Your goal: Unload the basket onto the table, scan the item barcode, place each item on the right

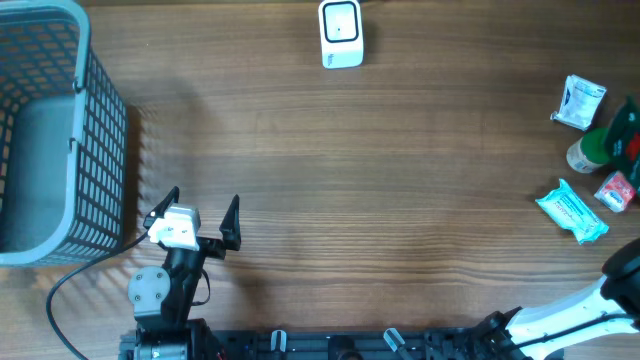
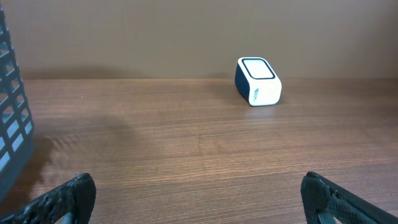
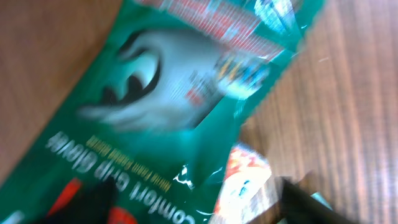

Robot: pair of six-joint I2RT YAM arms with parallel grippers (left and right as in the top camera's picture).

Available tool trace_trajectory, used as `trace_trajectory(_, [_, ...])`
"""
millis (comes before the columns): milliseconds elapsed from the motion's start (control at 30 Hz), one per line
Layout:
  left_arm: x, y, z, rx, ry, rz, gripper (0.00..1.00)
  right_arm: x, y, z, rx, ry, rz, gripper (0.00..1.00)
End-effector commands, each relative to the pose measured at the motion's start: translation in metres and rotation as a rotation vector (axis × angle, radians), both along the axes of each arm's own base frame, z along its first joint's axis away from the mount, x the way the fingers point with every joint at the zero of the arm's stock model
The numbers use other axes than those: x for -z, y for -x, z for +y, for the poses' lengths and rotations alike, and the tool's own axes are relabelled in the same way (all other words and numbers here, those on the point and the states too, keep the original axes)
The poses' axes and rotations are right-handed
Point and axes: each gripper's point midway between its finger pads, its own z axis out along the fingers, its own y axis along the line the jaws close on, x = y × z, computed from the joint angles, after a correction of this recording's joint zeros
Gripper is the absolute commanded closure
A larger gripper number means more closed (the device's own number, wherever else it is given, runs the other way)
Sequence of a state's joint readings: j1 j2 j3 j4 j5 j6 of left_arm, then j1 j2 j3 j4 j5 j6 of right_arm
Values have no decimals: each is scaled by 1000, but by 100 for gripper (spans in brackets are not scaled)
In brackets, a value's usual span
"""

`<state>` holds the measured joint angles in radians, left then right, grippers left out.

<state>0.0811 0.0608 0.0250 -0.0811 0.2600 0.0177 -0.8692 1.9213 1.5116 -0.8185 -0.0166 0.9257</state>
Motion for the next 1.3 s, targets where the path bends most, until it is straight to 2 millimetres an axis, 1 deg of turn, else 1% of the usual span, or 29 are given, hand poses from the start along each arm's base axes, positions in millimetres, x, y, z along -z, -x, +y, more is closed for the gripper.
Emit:
trace_trajectory(0, [1,0,1,-4,-1,-2,0,-64,-20,12,-130,40,-184,0])
trace_trajectory(33, [1,0,1,-4,-1,-2,0,-80,-22,19,-152,44,-226,0])
trace_trajectory(67, [1,0,1,-4,-1,-2,0,-100,-23,33,-179,37,-278,0])
trace_trajectory(133, [1,0,1,-4,-1,-2,0,-149,-29,74,-324,43,-403,0])
trace_trajectory(167, [1,0,1,-4,-1,-2,0,-178,-34,102,-456,68,-486,0])
trace_trajectory(200, [1,0,1,-4,-1,-2,0,-211,-39,137,-627,112,-579,0])
trace_trajectory(233, [1,0,1,-4,-1,-2,0,-236,-40,171,-769,148,-651,0])
trace_trajectory(267, [1,0,1,-4,-1,-2,0,-262,-34,215,-911,171,-721,0])
trace_trajectory(333, [1,0,1,-4,-1,-2,0,-292,-15,278,-1082,222,-785,0])
trace_trajectory(367, [1,0,1,-4,-1,-2,0,-305,-3,305,-1152,244,-817,0])
trace_trajectory(400, [1,0,1,-4,-1,-2,0,-320,14,338,-1236,268,-863,0])
trace_trajectory(433, [1,0,1,-4,-1,-2,0,-328,26,356,-1269,272,-890,0])
trace_trajectory(467, [1,0,1,-4,-1,-2,0,-338,44,375,-1275,268,-924,0])
trace_trajectory(533, [1,0,1,-4,-1,-2,0,-349,68,392,-1287,273,-971,0])
trace_trajectory(600, [1,0,1,-4,-1,-2,0,-361,91,400,-1255,263,-1027,0])
trace_trajectory(700, [1,0,1,-4,-1,-2,0,-365,110,405,-1245,276,-1054,0])
trace_trajectory(767, [1,0,1,-4,-1,-2,0,-361,116,407,-1304,331,-1036,0])
trace_trajectory(833, [1,0,1,-4,-1,-2,0,-351,119,409,-1393,391,-995,0])
trace_trajectory(933, [1,0,1,-4,-1,-2,0,-343,114,408,-1498,515,-973,0])
trace_trajectory(1033, [1,0,1,-4,-1,-2,0,-347,111,408,-1512,629,-1030,0])
trace_trajectory(1133, [1,0,1,-4,-1,-2,0,-353,122,413,-1510,811,-1144,0])
trace_trajectory(1167, [1,0,1,-4,-1,-2,0,-350,128,414,-1502,870,-1180,0])
trace_trajectory(1200, [1,0,1,-4,-1,-2,0,-342,134,414,-1487,923,-1210,0])
trace_trajectory(1267, [1,0,1,-4,-1,-2,0,-321,141,415,-1469,995,-1257,0])
